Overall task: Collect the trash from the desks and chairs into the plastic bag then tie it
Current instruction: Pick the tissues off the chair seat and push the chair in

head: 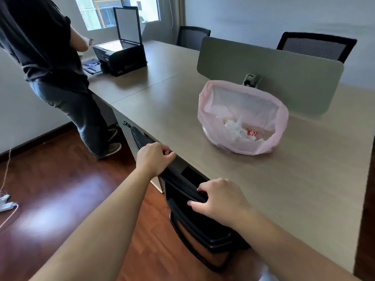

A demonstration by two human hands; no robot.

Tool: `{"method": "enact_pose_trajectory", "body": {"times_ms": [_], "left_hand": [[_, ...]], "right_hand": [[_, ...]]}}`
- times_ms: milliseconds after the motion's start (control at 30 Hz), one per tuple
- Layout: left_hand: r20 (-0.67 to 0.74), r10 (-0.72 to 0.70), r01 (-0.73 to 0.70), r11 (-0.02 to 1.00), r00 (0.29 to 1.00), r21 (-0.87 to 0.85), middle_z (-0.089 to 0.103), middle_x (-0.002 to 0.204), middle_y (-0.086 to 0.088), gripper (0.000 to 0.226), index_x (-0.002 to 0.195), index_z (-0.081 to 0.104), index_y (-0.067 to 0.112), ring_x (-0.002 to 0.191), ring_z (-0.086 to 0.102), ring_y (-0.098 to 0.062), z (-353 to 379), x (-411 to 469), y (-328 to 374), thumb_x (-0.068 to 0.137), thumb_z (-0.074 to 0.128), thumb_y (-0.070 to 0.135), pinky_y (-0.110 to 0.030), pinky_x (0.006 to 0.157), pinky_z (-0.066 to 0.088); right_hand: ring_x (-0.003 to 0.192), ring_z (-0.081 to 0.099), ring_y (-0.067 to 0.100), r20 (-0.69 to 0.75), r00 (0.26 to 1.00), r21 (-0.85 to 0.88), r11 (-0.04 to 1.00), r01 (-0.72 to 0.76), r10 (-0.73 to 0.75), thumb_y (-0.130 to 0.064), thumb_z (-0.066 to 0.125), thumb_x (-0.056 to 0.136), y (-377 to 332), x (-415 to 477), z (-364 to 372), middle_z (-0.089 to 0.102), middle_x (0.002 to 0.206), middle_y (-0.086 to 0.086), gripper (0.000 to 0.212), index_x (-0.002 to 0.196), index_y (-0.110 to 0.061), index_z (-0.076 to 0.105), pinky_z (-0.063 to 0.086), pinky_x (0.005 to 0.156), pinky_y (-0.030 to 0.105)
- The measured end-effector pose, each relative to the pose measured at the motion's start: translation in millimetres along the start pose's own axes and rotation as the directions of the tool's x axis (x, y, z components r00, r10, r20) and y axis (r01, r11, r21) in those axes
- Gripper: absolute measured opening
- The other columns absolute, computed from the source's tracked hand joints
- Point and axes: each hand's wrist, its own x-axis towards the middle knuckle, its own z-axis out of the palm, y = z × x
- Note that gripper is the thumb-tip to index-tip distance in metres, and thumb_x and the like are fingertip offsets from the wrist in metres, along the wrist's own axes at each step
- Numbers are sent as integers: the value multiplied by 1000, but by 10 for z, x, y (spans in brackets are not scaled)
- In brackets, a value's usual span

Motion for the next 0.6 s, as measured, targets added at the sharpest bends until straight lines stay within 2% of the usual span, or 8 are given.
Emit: {"method": "enact_pose_trajectory", "body": {"times_ms": [100,300,500,600], "left_hand": [[16,13,-13,1000,1000,11,39,50,0,43,51,32,15,62,47,-24,77,152,144,80,55,36,-30,53,29],[32,13,-14,999,999,33,40,51,0,40,52,34,16,61,48,-25,166,276,256,79,54,38,-28,49,27],[73,7,-12,998,997,59,42,52,0,38,53,35,16,64,48,-27,150,246,261,79,53,36,-30,53,29],[144,6,-20,995,990,99,48,58,1,34,55,44,16,72,51,-26,127,253,256,80,54,36,-30,61,33]], "right_hand": [[85,63,22,-42,999,-22,999,25,-26,-63,56,78,198,86,-58,69,85,0,47,92,-20,69,49,75,32],[88,64,20,-70,997,-24,999,43,-45,-64,56,76,402,183,-103,72,89,-1,48,96,-23,72,49,80,32],[89,63,18,-99,994,-35,999,32,-36,-65,56,76,392,173,-61,71,91,-3,48,98,-25,70,47,79,30],[81,63,13,-109,994,28,1000,3,0,-67,53,74,371,121,-65,70,83,-6,49,90,-25,70,49,75,28]]}}
